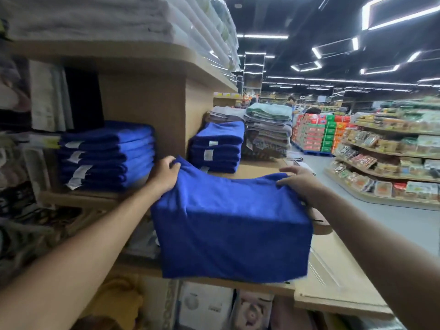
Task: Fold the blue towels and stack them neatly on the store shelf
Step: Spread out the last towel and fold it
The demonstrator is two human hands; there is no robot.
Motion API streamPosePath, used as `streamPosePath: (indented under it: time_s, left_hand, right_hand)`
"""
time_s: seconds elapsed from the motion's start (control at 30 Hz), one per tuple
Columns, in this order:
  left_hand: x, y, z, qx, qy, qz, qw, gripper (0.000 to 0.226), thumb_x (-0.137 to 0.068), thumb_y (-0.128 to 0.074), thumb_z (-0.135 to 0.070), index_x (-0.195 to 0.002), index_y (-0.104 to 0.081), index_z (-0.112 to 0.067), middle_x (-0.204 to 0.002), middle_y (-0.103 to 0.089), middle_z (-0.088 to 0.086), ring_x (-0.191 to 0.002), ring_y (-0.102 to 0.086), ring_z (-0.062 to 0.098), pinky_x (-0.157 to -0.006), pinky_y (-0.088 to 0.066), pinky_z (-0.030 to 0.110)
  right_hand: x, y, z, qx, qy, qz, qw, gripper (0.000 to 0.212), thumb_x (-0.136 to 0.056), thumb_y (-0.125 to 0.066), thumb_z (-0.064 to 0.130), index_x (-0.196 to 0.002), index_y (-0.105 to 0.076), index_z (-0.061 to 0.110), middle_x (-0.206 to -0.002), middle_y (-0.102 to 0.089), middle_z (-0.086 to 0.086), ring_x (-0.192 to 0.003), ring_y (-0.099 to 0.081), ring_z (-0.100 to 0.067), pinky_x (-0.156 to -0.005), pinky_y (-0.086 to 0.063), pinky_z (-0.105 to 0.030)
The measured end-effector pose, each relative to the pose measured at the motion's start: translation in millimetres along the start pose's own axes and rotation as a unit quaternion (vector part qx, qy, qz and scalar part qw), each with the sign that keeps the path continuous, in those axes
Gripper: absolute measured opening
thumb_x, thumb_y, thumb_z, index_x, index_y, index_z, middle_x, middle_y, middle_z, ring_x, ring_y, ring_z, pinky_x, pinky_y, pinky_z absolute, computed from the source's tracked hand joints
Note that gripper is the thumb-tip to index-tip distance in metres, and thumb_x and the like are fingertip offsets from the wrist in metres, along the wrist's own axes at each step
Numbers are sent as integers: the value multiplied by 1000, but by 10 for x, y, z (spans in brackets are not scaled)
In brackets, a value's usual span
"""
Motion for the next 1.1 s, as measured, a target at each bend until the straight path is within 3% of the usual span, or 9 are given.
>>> streamPosePath:
  time_s: [0.17, 0.27, 0.37, 0.47, 0.57, 0.7, 0.77, 0.9, 1.1]
  left_hand:
    - [-24, -42, 125, -26, 6, -7, 1000, 14, -98, -55, -19, -89, -59, -10, -83, -66, 16, -87, -64, 38, -68, -37, 35]
    - [-17, -23, 138, -16, 21, -8, 1000, 19, -98, -55, -20, -79, -54, -16, -68, -56, 1, -78, -59, 31, -66, -35, 33]
    - [8, 0, 105, 4, 20, -10, 1000, 21, -98, -54, -20, -80, -55, -10, -67, -55, 2, -72, -54, 26, -63, -34, 35]
    - [46, 38, 66, 35, 14, -21, 999, 24, -98, -54, -20, -79, -53, -5, -66, -52, 3, -66, -48, 20, -60, -33, 38]
    - [79, 59, 44, 81, 16, -18, 996, 24, -100, -52, -20, -83, -55, -3, -70, -53, 4, -67, -45, 15, -61, -35, 35]
    - [87, 85, 20, 114, 22, -30, 993, 22, -101, -52, -22, -86, -59, -8, -75, -57, 1, -70, -48, 12, -62, -38, 27]
    - [65, 87, 21, 126, 24, -32, 991, 21, -101, -52, -24, -91, -62, -9, -81, -62, 2, -74, -52, 12, -66, -40, 29]
    - [-73, 92, 65, 138, 48, -49, 988, 21, -101, -53, -29, -96, -64, -12, -89, -66, 2, -78, -55, 13, -66, -41, 28]
    - [-572, 176, -120, 148, 45, -86, 984, 23, -101, -56, -31, -109, -69, -13, -97, -67, 1, -90, -58, 16, -75, -43, 30]
  right_hand:
    - [-143, -33, -58, 89, -11, 6, 996, 53, -73, -73, 0, -124, -66, 10, -101, -72, -14, -92, -70, -28, -83, -60, -41]
    - [-179, -82, 71, 224, -20, 63, 972, 33, -75, -70, 12, -105, -75, 2, -89, -72, -15, -74, -61, -24, -63, -51, -30]
    - [-194, -81, 207, 295, -40, 132, 945, 26, -81, -65, 14, -101, -75, 1, -78, -61, -7, -67, -52, -21, -49, -39, -22]
    - [-210, -54, 235, 243, -51, 167, 954, 16, -83, -64, 6, -99, -68, 7, -90, -59, -9, -78, -53, -21, -54, -37, -26]
    - [-224, -84, 199, 173, -49, 189, 965, 32, -84, -66, 2, -111, -67, 18, -108, -67, -14, -87, -64, -26, -68, -46, -36]
    - [-339, -10, 112, 65, -98, 197, 973, 29, -83, -69, 6, -112, -72, 6, -96, -63, -16, -74, -54, -19, -62, -42, -28]
    - [-382, 44, 86, 3, -130, 193, 973, 27, -80, -72, 10, -105, -66, 6, -98, -53, -14, -81, -47, -22, -64, -38, -28]
    - [-504, 94, 131, -89, -114, 211, 967, 27, -94, -70, 13, -119, -69, 4, -109, -63, -17, -97, -49, -29, -77, -42, -30]
    - [-682, 181, 422, -51, -55, 66, 995, 18, -91, -76, 28, -92, -72, 11, -70, -49, -2, -53, -31, -10, -47, -23, -22]
Point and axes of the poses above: each hand's wrist, its own x-axis away from the middle knuckle, its own y-axis out of the back of the hand, z = x × y, the point moved 4 cm from there along -x, towards the middle knuckle
